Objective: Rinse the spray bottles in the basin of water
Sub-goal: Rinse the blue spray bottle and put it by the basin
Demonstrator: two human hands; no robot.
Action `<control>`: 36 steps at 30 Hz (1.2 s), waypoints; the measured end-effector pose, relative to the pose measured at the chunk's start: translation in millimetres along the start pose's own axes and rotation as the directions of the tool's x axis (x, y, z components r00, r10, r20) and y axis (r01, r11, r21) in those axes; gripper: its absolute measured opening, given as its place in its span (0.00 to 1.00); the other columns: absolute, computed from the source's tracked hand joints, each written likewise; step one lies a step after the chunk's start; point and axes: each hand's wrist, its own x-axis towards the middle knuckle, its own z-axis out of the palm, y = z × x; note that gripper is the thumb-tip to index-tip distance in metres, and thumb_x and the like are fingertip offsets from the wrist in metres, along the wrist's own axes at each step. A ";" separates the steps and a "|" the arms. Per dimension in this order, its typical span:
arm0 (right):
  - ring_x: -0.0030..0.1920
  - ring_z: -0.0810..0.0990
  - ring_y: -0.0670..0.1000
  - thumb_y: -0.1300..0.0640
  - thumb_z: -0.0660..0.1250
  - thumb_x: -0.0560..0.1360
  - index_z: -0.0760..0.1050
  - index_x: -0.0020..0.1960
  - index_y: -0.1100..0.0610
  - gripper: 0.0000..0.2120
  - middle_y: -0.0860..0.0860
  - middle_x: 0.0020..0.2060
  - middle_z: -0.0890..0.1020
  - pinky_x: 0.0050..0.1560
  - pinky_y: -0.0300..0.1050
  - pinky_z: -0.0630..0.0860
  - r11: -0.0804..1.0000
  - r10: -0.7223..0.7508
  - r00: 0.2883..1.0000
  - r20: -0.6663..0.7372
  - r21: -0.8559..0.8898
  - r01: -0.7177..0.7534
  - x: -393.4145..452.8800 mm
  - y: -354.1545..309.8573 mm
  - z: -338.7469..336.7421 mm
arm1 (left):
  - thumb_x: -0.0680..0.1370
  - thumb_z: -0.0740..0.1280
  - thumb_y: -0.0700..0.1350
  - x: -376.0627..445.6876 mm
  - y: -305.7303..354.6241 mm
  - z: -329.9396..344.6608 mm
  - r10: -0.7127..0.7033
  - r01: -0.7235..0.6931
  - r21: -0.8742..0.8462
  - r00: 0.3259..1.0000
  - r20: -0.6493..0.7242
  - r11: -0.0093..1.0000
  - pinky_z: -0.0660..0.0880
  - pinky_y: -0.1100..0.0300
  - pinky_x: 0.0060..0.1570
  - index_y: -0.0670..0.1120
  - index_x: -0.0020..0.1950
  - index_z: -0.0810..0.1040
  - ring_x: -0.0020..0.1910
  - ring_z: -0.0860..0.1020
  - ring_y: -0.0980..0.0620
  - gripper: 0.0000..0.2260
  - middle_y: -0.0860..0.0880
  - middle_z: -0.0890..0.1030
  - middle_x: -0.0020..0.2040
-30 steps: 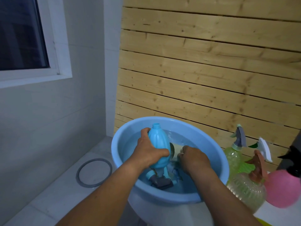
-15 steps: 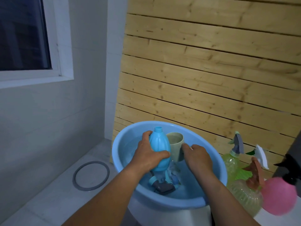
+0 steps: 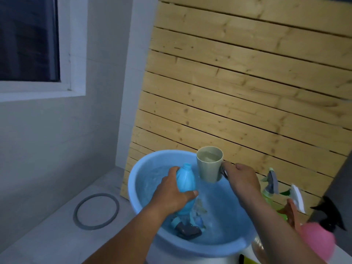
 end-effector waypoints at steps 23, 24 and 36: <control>0.28 0.68 0.53 0.44 0.66 0.71 0.68 0.30 0.54 0.18 0.49 0.23 0.70 0.31 0.45 0.64 0.979 -0.146 0.989 0.016 -0.142 0.147 -17.0 -30.0 -8.6 | 0.69 0.74 0.60 -2.4 1.7 -6.9 -0.038 0.057 0.183 0.994 -0.103 0.982 0.70 0.52 0.58 0.60 0.69 0.60 0.59 0.75 0.48 0.33 0.54 0.74 0.60; 0.29 0.68 0.53 0.44 0.66 0.71 0.68 0.30 0.54 0.18 0.49 0.24 0.71 0.31 0.45 0.64 0.977 -0.151 0.988 0.016 -0.151 0.151 -17.7 -30.2 -8.6 | 0.69 0.74 0.59 -2.6 1.5 -7.5 -0.034 0.052 0.182 0.994 -0.102 0.982 0.71 0.52 0.59 0.59 0.68 0.60 0.59 0.75 0.48 0.33 0.54 0.74 0.61; 0.30 0.70 0.53 0.44 0.65 0.73 0.69 0.30 0.54 0.18 0.49 0.25 0.72 0.31 0.45 0.65 0.969 -0.177 0.984 -0.001 -0.176 0.174 -20.3 -29.3 -6.6 | 0.69 0.74 0.58 -3.3 0.3 -7.8 -0.016 0.037 0.196 0.994 -0.108 0.980 0.70 0.49 0.62 0.59 0.69 0.60 0.60 0.75 0.48 0.34 0.53 0.74 0.61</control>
